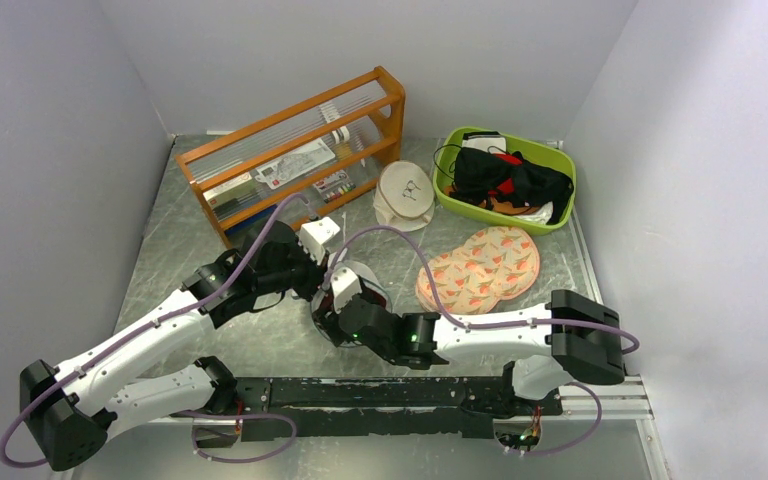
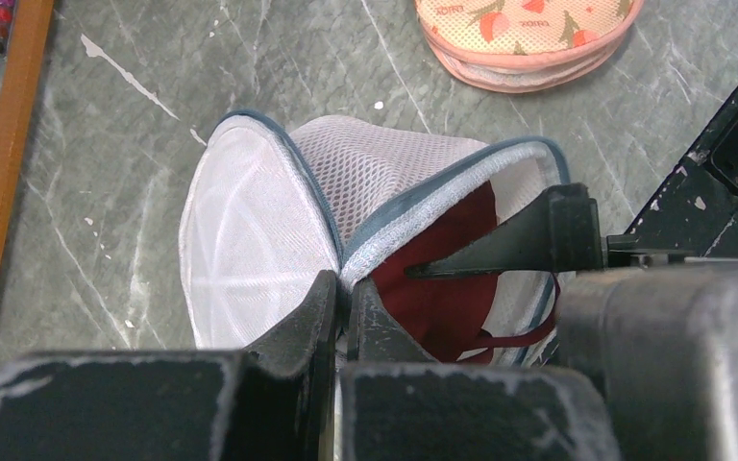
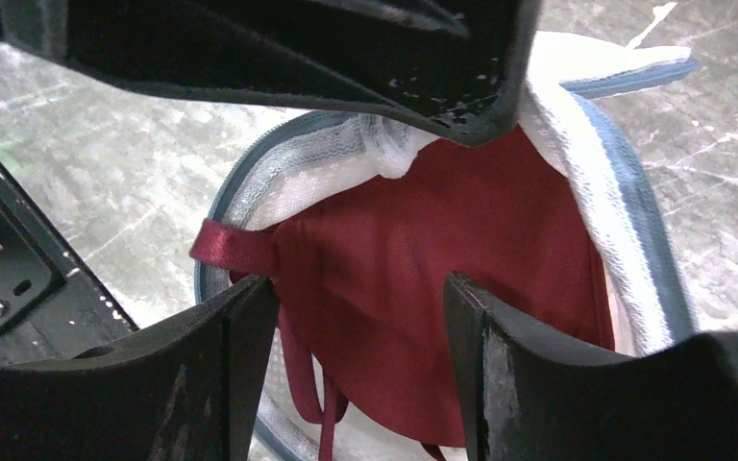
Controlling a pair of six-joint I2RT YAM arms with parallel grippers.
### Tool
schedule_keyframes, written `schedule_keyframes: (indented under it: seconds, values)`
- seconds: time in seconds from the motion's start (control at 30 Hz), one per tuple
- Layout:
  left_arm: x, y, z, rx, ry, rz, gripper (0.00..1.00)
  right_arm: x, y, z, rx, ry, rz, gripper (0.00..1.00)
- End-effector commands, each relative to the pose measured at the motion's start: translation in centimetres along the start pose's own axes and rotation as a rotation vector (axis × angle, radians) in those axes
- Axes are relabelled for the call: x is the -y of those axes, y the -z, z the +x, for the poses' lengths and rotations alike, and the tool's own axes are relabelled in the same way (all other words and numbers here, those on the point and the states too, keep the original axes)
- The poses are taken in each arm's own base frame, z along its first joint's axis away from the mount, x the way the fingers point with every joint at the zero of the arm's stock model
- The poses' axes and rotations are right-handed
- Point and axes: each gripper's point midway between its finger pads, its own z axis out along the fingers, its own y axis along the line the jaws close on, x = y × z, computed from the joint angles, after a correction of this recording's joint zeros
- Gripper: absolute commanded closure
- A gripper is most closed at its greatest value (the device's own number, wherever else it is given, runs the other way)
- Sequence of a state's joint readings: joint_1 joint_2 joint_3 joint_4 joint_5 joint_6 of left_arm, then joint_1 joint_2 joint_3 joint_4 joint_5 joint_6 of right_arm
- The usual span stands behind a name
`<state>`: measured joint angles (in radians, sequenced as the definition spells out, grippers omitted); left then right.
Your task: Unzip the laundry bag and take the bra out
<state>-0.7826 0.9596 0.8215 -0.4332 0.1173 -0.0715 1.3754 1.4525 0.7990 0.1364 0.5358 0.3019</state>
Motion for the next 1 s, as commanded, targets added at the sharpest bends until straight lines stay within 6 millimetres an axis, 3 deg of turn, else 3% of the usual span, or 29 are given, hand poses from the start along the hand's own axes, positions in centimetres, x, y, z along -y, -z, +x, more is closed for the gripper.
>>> schedule_keyframes:
  seconds: [0.0, 0.07, 0.13, 0.23, 0.3, 0.6, 0.83, 0.97]
  values:
    - [0.7, -0.1, -1.5, 0.056, -0.011, 0.031, 0.93, -1.0, -0.8, -0.6, 0.02, -0.002, -0.043, 0.3]
    - [0.6, 0.0, -1.6, 0.059, -0.011, 0.03, 0.93, -1.3, -1.1, -0.4, 0.015, 0.007, -0.046, 0.26]
    - [0.7, 0.0, -1.6, 0.06, -0.012, 0.031, 0.93, -1.1, -1.4, -0.4, 0.014, 0.001, -0.026, 0.29]
    - [0.6, 0.0, -1.6, 0.06, -0.01, 0.027, 0.93, -0.6, -1.6, -1.0, 0.026, -0.009, 0.013, 0.54]
    - [0.6, 0.0, -1.6, 0.058, -0.011, 0.029, 0.93, -0.3, -1.4, -1.6, 0.04, -0.023, 0.035, 0.65]
    - [0.5, -0.2, -1.3, 0.045, -0.013, 0.024, 0.93, 0.9, 2.2, -3.9, 0.12, -0.122, -0.015, 0.94]
    - [0.5, -0.3, -1.2, 0.038, -0.011, 0.025, 0.93, 2.8, 3.1, -3.8, 0.129, -0.222, -0.051, 1.0]
    - [0.1, -0.5, -0.9, 0.024, 0.004, 0.002, 0.93, 3.1, 4.0, -5.2, 0.16, -0.278, -0.123, 1.0]
